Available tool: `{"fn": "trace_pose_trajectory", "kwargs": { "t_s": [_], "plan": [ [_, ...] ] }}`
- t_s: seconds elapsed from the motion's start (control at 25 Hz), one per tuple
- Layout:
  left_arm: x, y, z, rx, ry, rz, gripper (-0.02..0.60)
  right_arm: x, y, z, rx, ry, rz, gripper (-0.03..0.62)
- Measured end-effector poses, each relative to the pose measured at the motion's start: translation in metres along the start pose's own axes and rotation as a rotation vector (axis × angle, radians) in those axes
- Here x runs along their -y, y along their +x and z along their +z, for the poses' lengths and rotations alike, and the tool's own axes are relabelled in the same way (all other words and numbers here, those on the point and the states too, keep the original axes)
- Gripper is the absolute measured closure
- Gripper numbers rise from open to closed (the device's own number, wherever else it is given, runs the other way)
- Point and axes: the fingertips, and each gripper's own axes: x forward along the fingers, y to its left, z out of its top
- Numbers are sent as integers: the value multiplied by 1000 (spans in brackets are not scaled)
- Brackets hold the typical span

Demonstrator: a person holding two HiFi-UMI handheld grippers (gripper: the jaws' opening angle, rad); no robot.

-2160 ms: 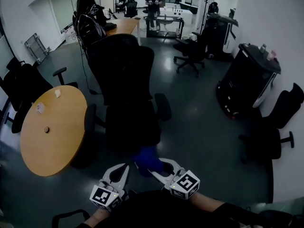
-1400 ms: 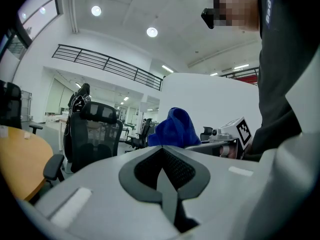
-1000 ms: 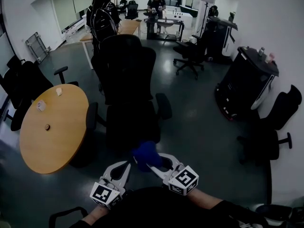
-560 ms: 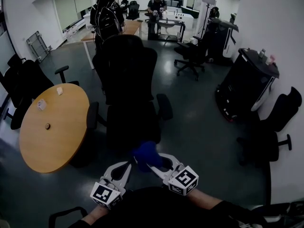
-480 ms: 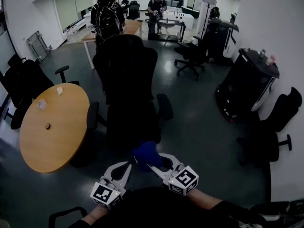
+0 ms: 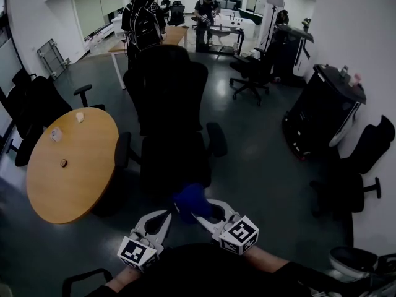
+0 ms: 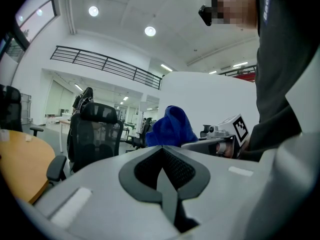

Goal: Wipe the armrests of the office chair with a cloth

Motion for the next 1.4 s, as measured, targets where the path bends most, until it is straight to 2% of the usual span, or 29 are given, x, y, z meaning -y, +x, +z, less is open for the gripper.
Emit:
{"fn": "trace_pose_trajectory", "kwargs": {
  "t_s": [1.16, 1.4],
  "plan": [
    [-2, 2, -11, -23, 14, 2, 563, 6, -3, 0, 10, 10, -7, 451],
    [2, 8, -4, -23, 6, 0, 563, 9, -4, -1, 23, 32, -2, 451]
  ]
}}
